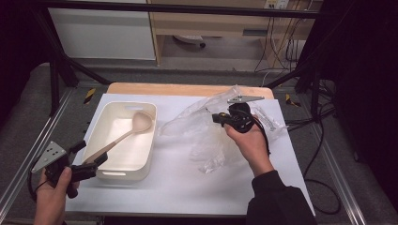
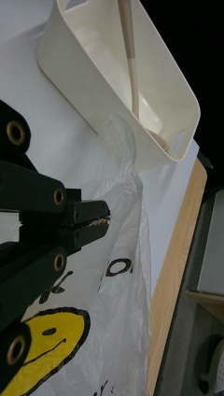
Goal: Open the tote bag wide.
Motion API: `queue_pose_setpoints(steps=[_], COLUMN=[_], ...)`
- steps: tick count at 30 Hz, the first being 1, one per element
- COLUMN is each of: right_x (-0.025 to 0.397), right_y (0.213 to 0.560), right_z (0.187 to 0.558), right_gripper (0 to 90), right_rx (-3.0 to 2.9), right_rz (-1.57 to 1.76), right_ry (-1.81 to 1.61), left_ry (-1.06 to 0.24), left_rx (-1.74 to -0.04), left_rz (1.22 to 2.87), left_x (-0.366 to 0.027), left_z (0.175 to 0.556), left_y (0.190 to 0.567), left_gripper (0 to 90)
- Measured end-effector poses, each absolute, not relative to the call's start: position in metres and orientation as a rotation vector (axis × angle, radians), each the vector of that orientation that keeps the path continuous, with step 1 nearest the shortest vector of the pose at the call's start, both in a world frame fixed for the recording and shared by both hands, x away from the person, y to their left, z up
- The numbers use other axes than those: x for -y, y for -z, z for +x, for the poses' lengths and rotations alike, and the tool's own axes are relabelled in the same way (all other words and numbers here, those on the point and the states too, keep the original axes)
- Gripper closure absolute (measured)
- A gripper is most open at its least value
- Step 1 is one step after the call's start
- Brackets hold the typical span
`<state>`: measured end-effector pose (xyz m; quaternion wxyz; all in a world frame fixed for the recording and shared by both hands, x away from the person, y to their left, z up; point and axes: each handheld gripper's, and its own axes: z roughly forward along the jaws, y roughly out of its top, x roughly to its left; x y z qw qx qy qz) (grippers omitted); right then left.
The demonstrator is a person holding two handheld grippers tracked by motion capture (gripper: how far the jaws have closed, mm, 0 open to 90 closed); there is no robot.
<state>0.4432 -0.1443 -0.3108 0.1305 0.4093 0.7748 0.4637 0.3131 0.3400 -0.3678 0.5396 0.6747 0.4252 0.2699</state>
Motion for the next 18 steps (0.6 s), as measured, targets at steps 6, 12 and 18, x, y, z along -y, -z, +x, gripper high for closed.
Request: queue_pose_setpoints(steps=[6, 12, 18], right_x=[0.1462, 0.1460, 0.1465], right_y=[0.3113, 0.3123, 0.3134], right_z=[0.4455, 0.4459, 0.4451], right_gripper=[90.0, 90.0, 90.0], right_rx=[-2.253, -2.257, -2.263], right_rz=[1.203, 1.190, 1.193], right_ry=[-1.366, -1.370, -1.371], left_ry=[-0.634, -0.626, -0.623], left_rx=[-1.003, -1.001, -1.000], left_rz=[1.623, 1.633, 1.637], left_x=[-0.3387, -0.3364, -0.3350], left_z=[0.3168, 0.3183, 0.3189], left_y=[0.3646, 0.3650, 0.3655], left_gripper=[4.1, 4.1, 4.1])
